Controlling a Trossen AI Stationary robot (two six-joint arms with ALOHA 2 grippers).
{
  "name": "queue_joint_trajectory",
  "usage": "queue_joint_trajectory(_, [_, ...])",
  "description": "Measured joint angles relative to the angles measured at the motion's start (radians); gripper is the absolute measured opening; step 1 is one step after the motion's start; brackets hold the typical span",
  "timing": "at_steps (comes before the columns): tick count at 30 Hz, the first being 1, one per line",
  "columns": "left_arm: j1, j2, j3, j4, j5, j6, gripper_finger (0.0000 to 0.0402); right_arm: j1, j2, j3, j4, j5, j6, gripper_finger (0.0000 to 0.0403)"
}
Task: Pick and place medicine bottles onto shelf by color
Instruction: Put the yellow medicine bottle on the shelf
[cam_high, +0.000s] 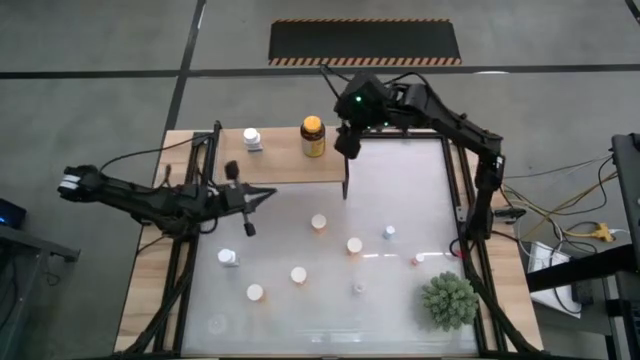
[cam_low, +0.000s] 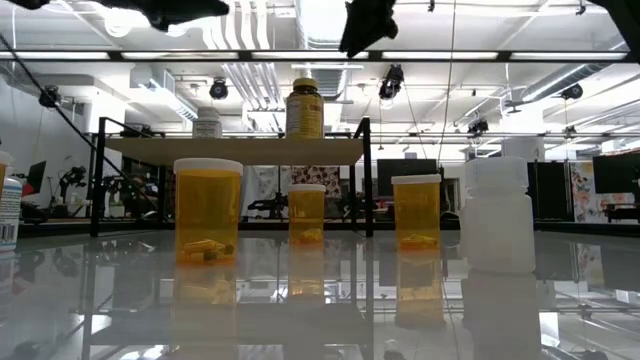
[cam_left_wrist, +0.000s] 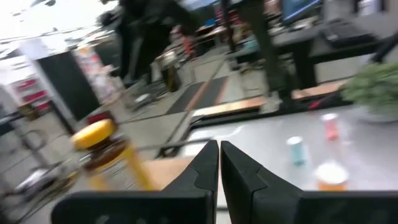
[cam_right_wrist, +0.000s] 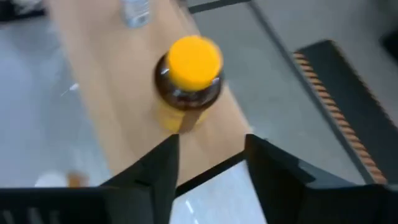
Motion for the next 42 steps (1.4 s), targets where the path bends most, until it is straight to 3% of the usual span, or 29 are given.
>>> queue_joint_trajectory(3, [0.010,0.114,0.061,0.035,-0.008,-0.002,0.0000,-0.043,-0.037,-0.083,0.069,-0.083,-0.066,0.0115])
queue_joint_trajectory(8, [0.094,0.332,0.198,0.012,-0.008,-0.002,0.0000,-0.141,-0.084,-0.263,0.306,-0.123,-0.163,0.0057])
queue_joint_trajectory(12, [0.197,0.471,0.315,-0.078,-0.006,-0.005,0.0000,-0.228,-0.097,-0.404,0.547,-0.290,-0.184,0.0022])
queue_joint_trajectory(17, [0.298,0.587,0.406,-0.171,0.000,-0.029,0.0000,-0.310,-0.070,-0.561,0.827,-0.469,-0.170,0.0009])
queue_joint_trajectory(22, [0.350,0.612,0.418,-0.170,0.000,-0.030,0.0000,-0.325,-0.034,-0.648,1.008,-0.639,-0.125,0.0009])
queue_joint_trajectory(27, [0.393,0.601,0.412,-0.169,-0.004,-0.030,0.0000,-0.324,-0.025,-0.661,0.987,-0.727,-0.140,0.0009])
queue_joint_trajectory(35, [0.426,0.598,0.412,-0.194,-0.010,-0.032,0.0000,-0.316,-0.088,-0.649,0.765,-0.868,-0.214,0.0008])
queue_joint_trajectory(38, [0.426,0.598,0.410,-0.229,-0.035,-0.042,0.0000,-0.312,-0.110,-0.649,0.719,-0.849,-0.226,0.0008])
queue_joint_trajectory(42, [0.426,0.598,0.409,-0.265,-0.036,-0.073,0.0000,-0.312,-0.132,-0.648,0.749,-0.660,-0.237,0.0008])
